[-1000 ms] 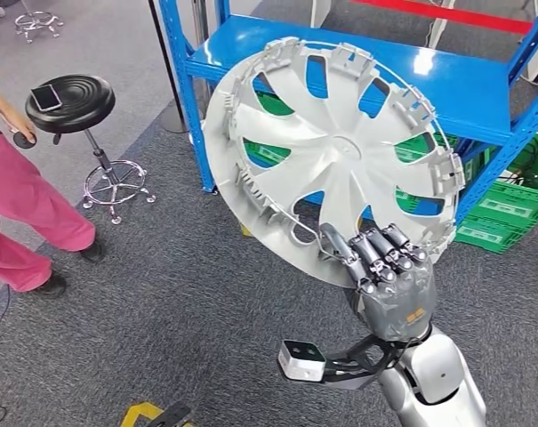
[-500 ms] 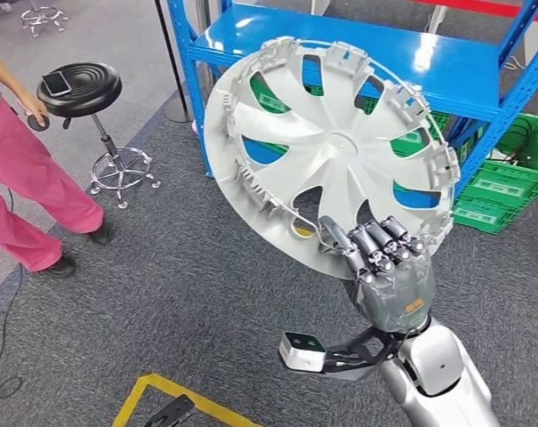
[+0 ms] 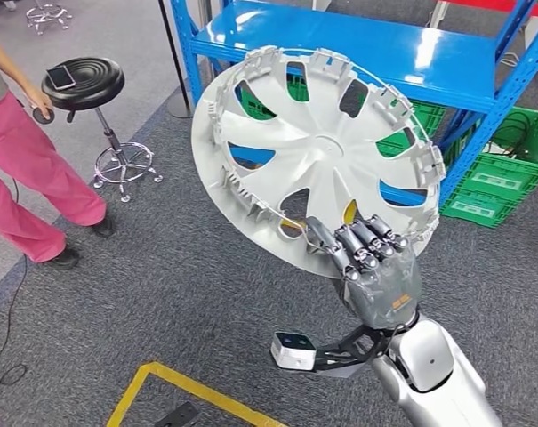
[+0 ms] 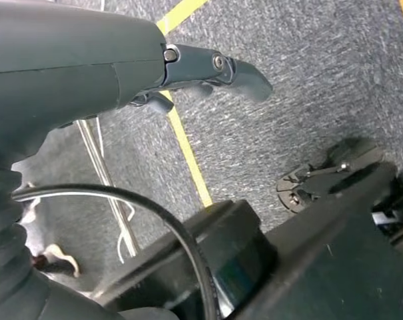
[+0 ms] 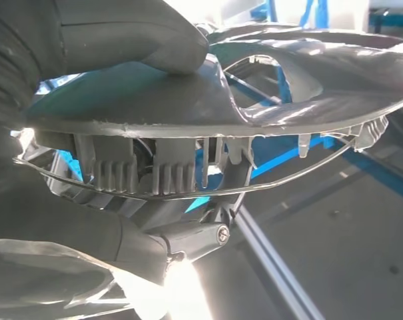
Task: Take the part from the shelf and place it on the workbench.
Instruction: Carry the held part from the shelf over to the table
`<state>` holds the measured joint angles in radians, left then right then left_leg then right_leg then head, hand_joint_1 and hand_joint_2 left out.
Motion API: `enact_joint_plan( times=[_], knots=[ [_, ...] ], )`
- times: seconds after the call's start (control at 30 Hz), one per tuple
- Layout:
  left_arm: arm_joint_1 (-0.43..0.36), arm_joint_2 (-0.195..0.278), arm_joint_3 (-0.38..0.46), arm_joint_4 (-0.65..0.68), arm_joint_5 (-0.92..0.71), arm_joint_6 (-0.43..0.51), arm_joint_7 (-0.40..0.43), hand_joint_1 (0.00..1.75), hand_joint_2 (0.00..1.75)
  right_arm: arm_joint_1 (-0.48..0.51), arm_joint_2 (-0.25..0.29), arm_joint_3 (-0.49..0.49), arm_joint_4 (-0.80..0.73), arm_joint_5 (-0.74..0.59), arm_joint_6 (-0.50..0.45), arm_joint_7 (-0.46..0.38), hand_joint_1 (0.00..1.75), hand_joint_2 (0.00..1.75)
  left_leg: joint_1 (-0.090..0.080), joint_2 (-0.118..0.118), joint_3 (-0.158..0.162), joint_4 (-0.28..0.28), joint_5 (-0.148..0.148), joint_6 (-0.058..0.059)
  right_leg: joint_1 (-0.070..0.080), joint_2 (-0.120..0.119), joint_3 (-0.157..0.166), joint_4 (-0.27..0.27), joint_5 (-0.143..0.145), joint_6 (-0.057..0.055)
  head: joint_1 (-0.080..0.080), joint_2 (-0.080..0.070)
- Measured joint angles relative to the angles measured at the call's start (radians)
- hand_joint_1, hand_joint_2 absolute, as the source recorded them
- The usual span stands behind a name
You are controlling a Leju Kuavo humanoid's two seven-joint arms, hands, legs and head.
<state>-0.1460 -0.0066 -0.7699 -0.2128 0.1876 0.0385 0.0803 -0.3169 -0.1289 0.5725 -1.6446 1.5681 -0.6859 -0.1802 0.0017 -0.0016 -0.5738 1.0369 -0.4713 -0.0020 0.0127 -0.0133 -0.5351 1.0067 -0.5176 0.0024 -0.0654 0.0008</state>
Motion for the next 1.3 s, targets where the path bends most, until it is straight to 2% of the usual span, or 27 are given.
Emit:
enact_joint_plan(
  times=[0.07,0.1,0.17,0.2,0.23,0.27,0.3,0.37,0.4,0.43,0.53,0.57,0.7,0.77,0.87,1.1,1.3],
  knots=[
    [0.000,-0.003,0.000,-0.001,0.000,0.000,0.000,0.00,1.75,-0.005,-0.005,0.007,0.002,0.000,0.000,0.005,1.75,1.75,0.006,0.001,0.003,-0.021,0.002,0.011,0.001,0.002,-0.017,0.018,-0.016,0.011,0.003,0.000],
    [0.000,-0.004,-0.001,-0.002,0.000,0.000,-0.001,0.00,1.75,-0.008,-0.008,0.011,0.002,0.000,0.000,0.009,1.75,1.75,0.010,0.001,0.003,-0.029,0.005,0.017,-0.001,0.005,-0.035,0.051,-0.037,0.016,0.005,0.000],
    [0.000,-0.005,-0.001,-0.002,0.000,0.000,-0.001,0.00,1.75,-0.013,-0.015,0.018,0.006,0.000,0.000,0.013,1.75,1.75,0.013,0.001,-0.003,-0.030,0.010,0.024,-0.009,0.009,-0.093,0.171,-0.095,0.029,0.009,0.000],
    [0.000,-0.006,-0.001,-0.002,0.000,0.000,-0.001,0.00,1.75,-0.013,-0.018,0.022,0.008,0.000,0.000,0.015,1.75,1.75,0.013,0.001,-0.005,-0.030,0.012,0.025,-0.013,0.010,-0.121,0.231,-0.115,0.034,0.009,0.000],
    [0.000,-0.006,-0.001,-0.002,0.000,0.000,-0.001,0.00,1.75,-0.014,-0.020,0.025,0.010,0.000,0.000,0.017,1.75,1.75,0.014,0.001,-0.007,-0.030,0.013,0.024,-0.017,0.010,-0.137,0.265,-0.118,0.038,0.009,0.000],
    [0.000,-0.006,-0.001,-0.002,0.000,0.000,-0.001,0.00,1.75,-0.014,-0.022,0.028,0.012,0.000,0.000,0.018,1.75,1.75,0.014,0.001,-0.008,-0.029,0.014,0.023,-0.021,0.010,-0.136,0.262,-0.103,0.040,0.009,0.000],
    [0.000,-0.006,-0.001,-0.002,0.000,0.000,-0.001,0.00,1.75,-0.014,-0.023,0.032,0.013,0.000,0.000,0.019,1.75,1.75,0.016,0.000,-0.008,-0.029,0.015,0.022,-0.023,0.010,-0.116,0.222,-0.072,0.042,0.009,0.000],
    [-0.001,-0.008,-0.001,-0.002,0.000,0.000,-0.001,0.00,1.75,-0.017,-0.025,0.039,0.014,0.000,0.000,0.022,1.75,1.75,0.017,-0.001,-0.009,-0.028,0.018,0.016,-0.023,0.010,-0.049,0.090,-0.006,0.040,0.009,0.000],
    [-0.001,-0.008,-0.001,-0.002,0.000,0.000,-0.001,0.00,1.75,-0.019,-0.025,0.043,0.015,0.000,0.000,0.022,1.75,1.75,0.017,-0.001,-0.012,-0.027,0.020,0.011,-0.021,0.010,-0.024,0.039,0.012,0.036,0.009,0.000],
    [-0.001,-0.009,-0.001,-0.002,0.000,0.000,-0.001,0.00,1.75,-0.022,-0.026,0.046,0.015,0.000,0.000,0.022,1.75,1.75,0.018,-0.001,-0.016,-0.026,0.024,0.004,-0.017,0.011,-0.009,0.008,0.018,0.033,0.008,0.000],
    [-0.002,-0.011,-0.001,-0.002,0.000,0.000,-0.002,0.00,1.75,-0.026,-0.029,0.051,0.015,0.000,0.000,0.023,1.75,1.75,0.022,-0.001,-0.023,-0.031,0.034,-0.017,-0.012,0.011,-0.003,-0.020,0.023,0.015,0.006,0.000],
    [-0.003,-0.010,-0.001,-0.002,0.000,0.000,-0.002,0.00,1.75,-0.027,-0.029,0.053,0.016,0.000,0.000,0.023,1.75,1.75,0.022,-0.001,-0.023,-0.034,0.034,-0.019,-0.011,0.011,-0.002,-0.028,0.026,0.012,0.005,0.000],
    [-0.003,-0.009,-0.001,-0.002,0.000,0.000,-0.002,0.00,1.75,-0.030,-0.031,0.058,0.018,-0.001,0.000,0.023,1.75,1.75,0.023,-0.001,-0.019,-0.054,0.050,-0.012,-0.006,0.011,-0.004,-0.036,0.032,0.011,0.002,0.000],
    [-0.003,-0.009,-0.001,-0.002,0.000,0.000,-0.002,0.00,1.75,-0.030,-0.031,0.060,0.018,-0.001,0.000,0.023,1.75,1.75,0.026,-0.001,-0.020,-0.056,0.054,-0.017,-0.004,0.011,-0.005,-0.037,0.036,0.008,0.004,0.000],
    [-0.004,-0.010,-0.001,-0.002,0.000,0.000,-0.002,0.00,1.75,-0.030,-0.032,0.062,0.019,-0.001,0.000,0.023,1.75,1.75,0.027,-0.001,-0.021,-0.056,0.058,-0.019,-0.002,0.011,-0.005,-0.037,0.038,0.005,0.005,0.000],
    [-0.004,-0.012,-0.001,-0.002,0.000,0.000,-0.002,0.00,1.75,-0.035,-0.033,0.069,0.018,-0.001,0.000,0.049,1.75,1.75,0.025,-0.001,-0.028,-0.055,0.065,-0.012,-0.004,0.011,-0.007,-0.047,0.050,0.011,0.005,0.000],
    [-0.006,-0.015,-0.001,-0.002,-0.002,0.000,-0.002,0.00,1.75,-0.041,-0.034,0.071,0.012,-0.001,0.000,0.048,1.75,1.75,0.021,-0.001,-0.036,-0.054,0.069,-0.006,-0.009,0.011,-0.022,-0.051,0.055,0.013,0.006,0.000]
  ],
)
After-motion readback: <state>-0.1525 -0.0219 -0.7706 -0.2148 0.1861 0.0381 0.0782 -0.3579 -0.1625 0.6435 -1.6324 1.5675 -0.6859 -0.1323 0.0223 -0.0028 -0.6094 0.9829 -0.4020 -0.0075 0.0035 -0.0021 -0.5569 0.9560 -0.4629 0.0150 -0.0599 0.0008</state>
